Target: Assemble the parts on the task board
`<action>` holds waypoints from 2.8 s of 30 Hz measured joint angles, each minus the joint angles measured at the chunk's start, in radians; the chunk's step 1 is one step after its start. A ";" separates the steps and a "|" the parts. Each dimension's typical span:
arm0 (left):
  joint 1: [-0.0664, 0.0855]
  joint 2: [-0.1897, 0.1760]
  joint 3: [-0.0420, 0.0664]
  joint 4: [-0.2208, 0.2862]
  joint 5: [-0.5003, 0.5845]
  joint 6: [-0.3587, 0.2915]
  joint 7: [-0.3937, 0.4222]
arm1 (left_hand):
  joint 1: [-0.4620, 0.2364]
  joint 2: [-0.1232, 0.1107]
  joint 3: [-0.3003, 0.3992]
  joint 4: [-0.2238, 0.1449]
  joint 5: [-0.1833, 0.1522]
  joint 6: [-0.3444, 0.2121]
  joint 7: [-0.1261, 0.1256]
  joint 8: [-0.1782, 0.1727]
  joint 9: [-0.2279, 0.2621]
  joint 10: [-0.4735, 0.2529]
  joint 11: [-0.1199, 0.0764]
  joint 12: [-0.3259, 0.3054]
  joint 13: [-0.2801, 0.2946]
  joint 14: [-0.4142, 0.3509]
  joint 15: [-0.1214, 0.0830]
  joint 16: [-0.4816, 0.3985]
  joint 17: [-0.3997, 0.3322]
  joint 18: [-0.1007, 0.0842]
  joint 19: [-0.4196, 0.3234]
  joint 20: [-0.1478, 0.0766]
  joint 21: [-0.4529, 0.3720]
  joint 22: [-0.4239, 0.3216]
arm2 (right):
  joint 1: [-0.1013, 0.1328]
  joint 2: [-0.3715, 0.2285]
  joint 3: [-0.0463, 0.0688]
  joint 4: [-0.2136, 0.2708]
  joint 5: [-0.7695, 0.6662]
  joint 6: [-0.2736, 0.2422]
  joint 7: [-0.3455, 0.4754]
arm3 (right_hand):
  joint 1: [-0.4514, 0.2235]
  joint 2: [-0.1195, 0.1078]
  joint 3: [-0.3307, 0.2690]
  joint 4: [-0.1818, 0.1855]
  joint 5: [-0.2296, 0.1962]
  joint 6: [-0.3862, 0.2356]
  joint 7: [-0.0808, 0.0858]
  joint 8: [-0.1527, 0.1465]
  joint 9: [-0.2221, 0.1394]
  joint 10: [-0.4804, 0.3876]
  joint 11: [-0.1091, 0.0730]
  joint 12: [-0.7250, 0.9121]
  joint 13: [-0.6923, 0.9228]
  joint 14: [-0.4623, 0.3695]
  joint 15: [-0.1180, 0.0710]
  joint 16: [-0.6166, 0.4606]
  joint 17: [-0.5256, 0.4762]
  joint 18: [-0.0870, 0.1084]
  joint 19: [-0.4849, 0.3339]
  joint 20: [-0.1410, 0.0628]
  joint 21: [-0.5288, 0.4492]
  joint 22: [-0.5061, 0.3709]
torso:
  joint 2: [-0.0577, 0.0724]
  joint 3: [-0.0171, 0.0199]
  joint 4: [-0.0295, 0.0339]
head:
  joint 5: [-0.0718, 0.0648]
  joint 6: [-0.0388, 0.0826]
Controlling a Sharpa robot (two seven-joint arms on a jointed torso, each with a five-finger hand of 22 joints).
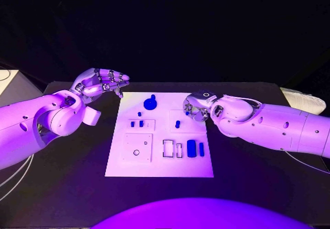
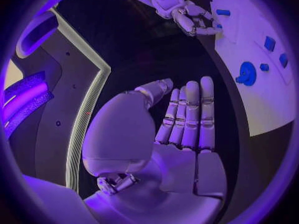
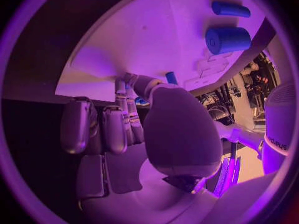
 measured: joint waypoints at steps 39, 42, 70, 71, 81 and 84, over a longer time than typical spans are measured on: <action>0.000 0.002 0.000 -0.009 -0.001 0.007 -0.010 | 0.015 0.005 -0.006 -0.006 0.000 0.000 0.000 0.008 0.001 -0.004 0.004 0.000 -0.005 0.000 0.000 -0.008 -0.004 0.000 0.003 -0.004 0.000 -0.002 | -0.003 0.003 -0.001 0.001 0.235 -0.047 -0.033 | -0.110 -0.031 -0.009 0.006 0.060 -0.048 0.023 -0.029 0.012 -0.017 0.027 -0.082 -0.028 0.000 0.000 -0.020 -0.042 0.000 0.000 0.000 -0.032 -0.001 | 0.000 0.0001 -0.0017 | 0.009 -0.005; 0.000 0.002 0.000 -0.009 -0.001 0.008 -0.011 | 0.019 0.001 -0.006 -0.006 0.000 0.000 0.000 0.008 0.001 -0.004 0.004 0.000 -0.006 0.000 0.000 -0.008 -0.006 0.000 0.003 -0.004 0.000 -0.002 | -0.003 0.003 -0.001 0.000 0.238 -0.047 -0.033 | -0.107 -0.034 -0.009 0.006 0.060 -0.048 0.023 -0.029 0.012 -0.017 0.027 -0.082 -0.029 0.000 0.000 -0.020 -0.041 0.000 0.000 0.000 -0.032 -0.001 | 0.000 0.0000 -0.0017 | 0.009 -0.005; 0.000 0.002 -0.001 -0.016 -0.004 0.008 -0.016 | 0.024 0.005 -0.008 -0.008 0.000 0.000 0.000 0.008 0.001 -0.004 0.004 0.000 -0.007 0.000 0.000 -0.008 -0.006 0.000 0.007 -0.007 0.000 -0.002 | -0.010 -0.007 -0.005 0.035 0.170 -0.106 -0.051 | -0.043 0.019 0.059 -0.076 0.007 -0.004 0.007 -0.008 0.044 0.031 0.021 -0.088 -0.026 0.000 0.001 0.009 -0.009 0.000 0.000 0.000 0.029 0.000 | 0.000 0.0007 -0.0012 | 0.010 -0.009; 0.000 0.002 -0.001 -0.017 -0.004 0.008 -0.017 | 0.024 0.005 -0.008 -0.008 0.000 0.000 0.000 0.008 0.001 -0.004 0.004 0.000 -0.007 0.000 0.000 -0.008 -0.006 0.000 0.007 -0.007 0.000 -0.002 | -0.010 -0.011 -0.003 0.044 0.166 -0.116 -0.051 | -0.043 0.019 0.059 -0.076 0.005 -0.003 0.007 -0.008 0.044 0.031 0.021 -0.085 -0.025 0.000 0.001 0.009 -0.009 0.000 0.000 0.000 0.029 0.000 | 0.000 0.0007 -0.0011 | 0.011 -0.009; 0.000 0.002 -0.001 -0.022 -0.005 0.008 -0.018 | 0.024 0.005 -0.008 -0.008 0.000 0.000 0.000 0.012 0.001 -0.004 0.004 0.000 -0.007 0.000 0.000 -0.008 -0.007 0.000 0.007 -0.007 0.000 -0.002 | 0.005 -0.065 0.012 0.127 0.154 -0.189 -0.035 | -0.043 0.019 0.059 -0.076 0.003 -0.003 0.007 -0.005 0.045 0.031 0.021 -0.084 -0.024 0.000 0.001 0.009 -0.007 0.000 0.004 -0.003 0.038 0.000 | -0.001 0.0000 -0.0021 | 0.020 -0.009; 0.000 0.002 -0.001 -0.022 -0.005 0.008 -0.018 | 0.024 0.005 -0.008 -0.008 0.000 0.000 0.000 0.011 0.001 -0.004 0.004 0.000 -0.007 0.000 0.000 -0.008 -0.007 0.000 0.007 -0.007 0.000 -0.002 | 0.010 -0.082 0.015 0.158 0.155 -0.210 -0.028 | -0.043 0.019 0.060 -0.077 0.001 -0.003 0.007 -0.005 0.045 0.031 0.021 -0.084 -0.024 0.000 0.001 0.009 -0.007 0.000 0.004 -0.003 0.039 0.000 | -0.001 -0.0006 -0.0023 | 0.024 -0.008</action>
